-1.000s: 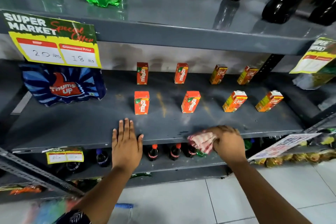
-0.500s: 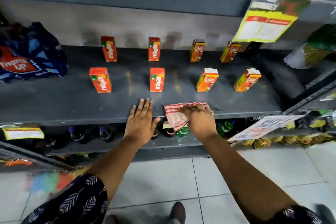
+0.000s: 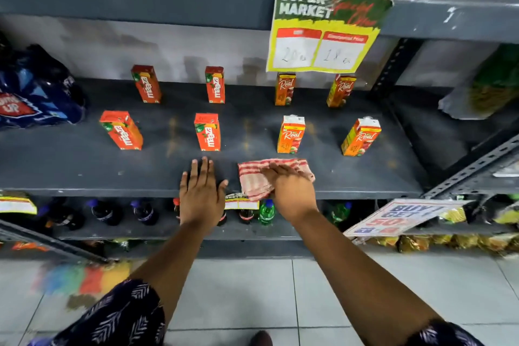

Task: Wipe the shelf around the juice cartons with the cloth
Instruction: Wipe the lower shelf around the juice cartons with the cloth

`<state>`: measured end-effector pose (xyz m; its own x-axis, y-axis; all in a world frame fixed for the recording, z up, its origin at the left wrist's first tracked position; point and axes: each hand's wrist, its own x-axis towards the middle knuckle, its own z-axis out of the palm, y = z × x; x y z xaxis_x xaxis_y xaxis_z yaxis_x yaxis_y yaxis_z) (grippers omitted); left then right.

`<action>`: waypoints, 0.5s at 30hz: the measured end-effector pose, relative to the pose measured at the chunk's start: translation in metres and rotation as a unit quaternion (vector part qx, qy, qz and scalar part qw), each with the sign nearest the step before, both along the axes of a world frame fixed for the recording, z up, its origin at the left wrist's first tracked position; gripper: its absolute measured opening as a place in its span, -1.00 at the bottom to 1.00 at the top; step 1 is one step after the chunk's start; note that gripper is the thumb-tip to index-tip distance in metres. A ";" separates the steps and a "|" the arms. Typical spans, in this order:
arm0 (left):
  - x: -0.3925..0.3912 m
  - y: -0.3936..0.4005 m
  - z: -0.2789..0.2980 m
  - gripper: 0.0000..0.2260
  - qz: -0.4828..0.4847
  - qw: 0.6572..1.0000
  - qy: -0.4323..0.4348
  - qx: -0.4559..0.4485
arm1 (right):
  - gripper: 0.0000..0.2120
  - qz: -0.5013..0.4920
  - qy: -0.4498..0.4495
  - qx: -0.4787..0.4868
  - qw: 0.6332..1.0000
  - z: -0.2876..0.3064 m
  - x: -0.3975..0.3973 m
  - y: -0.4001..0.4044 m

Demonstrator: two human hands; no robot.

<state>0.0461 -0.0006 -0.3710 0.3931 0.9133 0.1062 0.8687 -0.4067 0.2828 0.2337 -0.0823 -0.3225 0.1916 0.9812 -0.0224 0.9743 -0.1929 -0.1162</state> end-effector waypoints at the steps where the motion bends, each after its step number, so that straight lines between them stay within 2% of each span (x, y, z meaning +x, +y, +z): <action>1: -0.001 0.000 0.000 -0.46 -0.002 1.000 0.003 0.001 | -0.49 0.010 0.005 0.017 1.000 0.002 0.002 -0.010; 5: -0.001 0.000 0.002 -0.46 -0.013 1.000 0.007 0.005 | -0.60 -0.020 0.015 0.059 0.998 0.021 0.019 -0.047; 8: 0.000 -0.002 0.004 -0.45 -0.013 1.000 0.010 0.002 | -0.61 -0.078 0.034 0.162 0.983 0.037 0.049 -0.042; 9: -0.001 -0.002 0.004 -0.45 -0.013 1.000 0.011 0.004 | -0.61 -0.081 0.037 0.170 0.981 0.040 0.059 -0.035; 13: 0.000 -0.003 0.005 -0.45 -0.011 1.000 0.013 -0.002 | -0.53 -0.051 0.014 0.041 0.998 0.024 0.072 -0.016; 15: 0.000 -0.002 0.005 -0.45 -0.013 1.000 0.015 -0.001 | -0.46 -0.042 0.016 0.037 0.998 0.006 0.069 -0.030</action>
